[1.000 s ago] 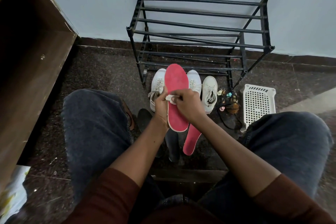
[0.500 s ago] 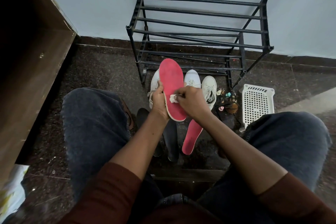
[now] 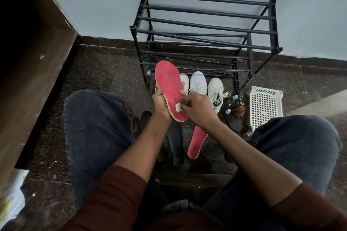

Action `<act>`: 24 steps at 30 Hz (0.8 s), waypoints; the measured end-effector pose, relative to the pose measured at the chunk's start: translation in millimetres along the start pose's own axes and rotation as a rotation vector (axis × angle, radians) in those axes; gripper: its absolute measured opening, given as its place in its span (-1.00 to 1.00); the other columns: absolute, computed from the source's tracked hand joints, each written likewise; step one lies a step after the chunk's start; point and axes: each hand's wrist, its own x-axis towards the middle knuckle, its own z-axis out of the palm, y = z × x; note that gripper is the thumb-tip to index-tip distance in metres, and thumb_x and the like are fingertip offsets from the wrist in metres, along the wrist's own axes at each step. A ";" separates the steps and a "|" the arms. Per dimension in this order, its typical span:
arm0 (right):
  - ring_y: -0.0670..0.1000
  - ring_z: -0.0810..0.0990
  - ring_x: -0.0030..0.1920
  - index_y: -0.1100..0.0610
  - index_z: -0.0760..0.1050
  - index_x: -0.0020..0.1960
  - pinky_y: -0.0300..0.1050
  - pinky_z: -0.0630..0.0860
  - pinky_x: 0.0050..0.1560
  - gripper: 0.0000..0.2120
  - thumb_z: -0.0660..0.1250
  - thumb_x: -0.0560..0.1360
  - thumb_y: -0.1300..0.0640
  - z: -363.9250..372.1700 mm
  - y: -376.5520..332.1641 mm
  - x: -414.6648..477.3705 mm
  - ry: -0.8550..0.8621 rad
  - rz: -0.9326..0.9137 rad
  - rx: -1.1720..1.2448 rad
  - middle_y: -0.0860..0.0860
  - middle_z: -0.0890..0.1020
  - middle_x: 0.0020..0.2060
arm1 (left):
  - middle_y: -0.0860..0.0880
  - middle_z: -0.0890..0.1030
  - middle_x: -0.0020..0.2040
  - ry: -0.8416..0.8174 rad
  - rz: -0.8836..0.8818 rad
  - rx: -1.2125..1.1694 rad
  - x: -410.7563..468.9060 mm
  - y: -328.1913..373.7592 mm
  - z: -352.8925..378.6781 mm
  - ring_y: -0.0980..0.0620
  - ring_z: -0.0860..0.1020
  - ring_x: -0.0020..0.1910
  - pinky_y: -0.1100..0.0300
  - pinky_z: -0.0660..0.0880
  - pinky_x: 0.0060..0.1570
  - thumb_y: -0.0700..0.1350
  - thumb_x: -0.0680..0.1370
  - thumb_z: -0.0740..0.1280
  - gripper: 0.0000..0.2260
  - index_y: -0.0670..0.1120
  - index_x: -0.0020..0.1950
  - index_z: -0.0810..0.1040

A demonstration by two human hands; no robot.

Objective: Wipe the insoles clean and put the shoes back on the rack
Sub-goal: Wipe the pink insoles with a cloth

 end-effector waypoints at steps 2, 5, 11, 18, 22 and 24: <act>0.18 0.60 -0.08 0.34 0.61 -0.13 -0.16 0.38 -0.12 -0.85 0.29 0.46 0.29 1.2 0.8 9.5 0.073 0.069 -0.032 0.27 0.62 -0.17 | -0.24 0.51 0.10 0.012 -0.004 0.027 -0.5 -4.8 -0.9 -0.14 0.51 -0.01 0.00 0.46 0.21 0.26 0.61 -0.13 -0.32 -0.24 0.48 0.22; 0.18 0.58 -0.11 0.30 0.62 -0.08 -0.15 0.38 -0.12 -0.84 0.29 0.46 0.25 4.4 -1.0 13.1 0.110 0.117 -0.027 0.23 0.64 -0.14 | -0.25 0.52 0.11 0.033 0.005 0.013 -0.8 -6.6 1.3 -0.16 0.50 0.05 -0.05 0.32 0.33 0.26 0.61 -0.11 -0.32 -0.25 0.45 0.26; -0.24 0.46 -0.43 0.18 0.65 -0.14 -0.52 0.33 -0.42 -0.91 0.36 0.44 0.20 8.9 0.2 -7.9 0.015 0.164 0.162 0.07 0.67 -0.25 | -0.19 0.61 -0.13 -0.004 -0.003 -0.033 0.8 5.9 1.5 -0.04 0.57 -0.32 0.23 0.54 -0.30 0.31 0.57 -0.08 -0.34 -0.24 0.18 0.44; 0.03 0.53 -0.24 0.23 0.54 -0.21 -0.08 0.47 -0.18 -0.87 0.29 0.48 0.35 2.3 -3.2 1.5 -0.051 0.540 0.857 0.16 0.58 -0.24 | -0.20 0.51 0.08 -0.048 0.035 0.054 -2.9 0.7 3.9 -0.12 0.52 -0.04 0.07 0.54 -0.07 0.28 0.59 -0.04 -0.33 -0.21 0.47 0.26; -0.03 0.58 -0.30 0.27 0.49 -0.21 -0.18 0.59 -0.28 -0.85 0.25 0.49 0.42 -2.3 -12.7 -0.9 -0.151 0.620 1.028 0.11 0.58 -0.27 | -0.20 0.54 0.07 -0.153 -0.001 0.081 -3.0 9.0 -2.1 -0.14 0.58 -0.08 0.06 0.56 -0.07 0.30 0.52 0.06 -0.35 -0.22 0.28 0.45; -0.05 0.61 -0.34 0.27 0.49 -0.21 -0.19 0.61 -0.32 -0.84 0.24 0.49 0.44 -0.9 -15.8 -6.4 -0.229 0.678 1.128 0.11 0.60 -0.30 | -0.21 0.61 0.01 -0.228 -0.008 0.090 -1.5 15.9 -3.7 -0.16 0.63 -0.14 0.08 0.59 -0.15 0.31 0.38 0.20 -0.34 -0.23 0.15 0.57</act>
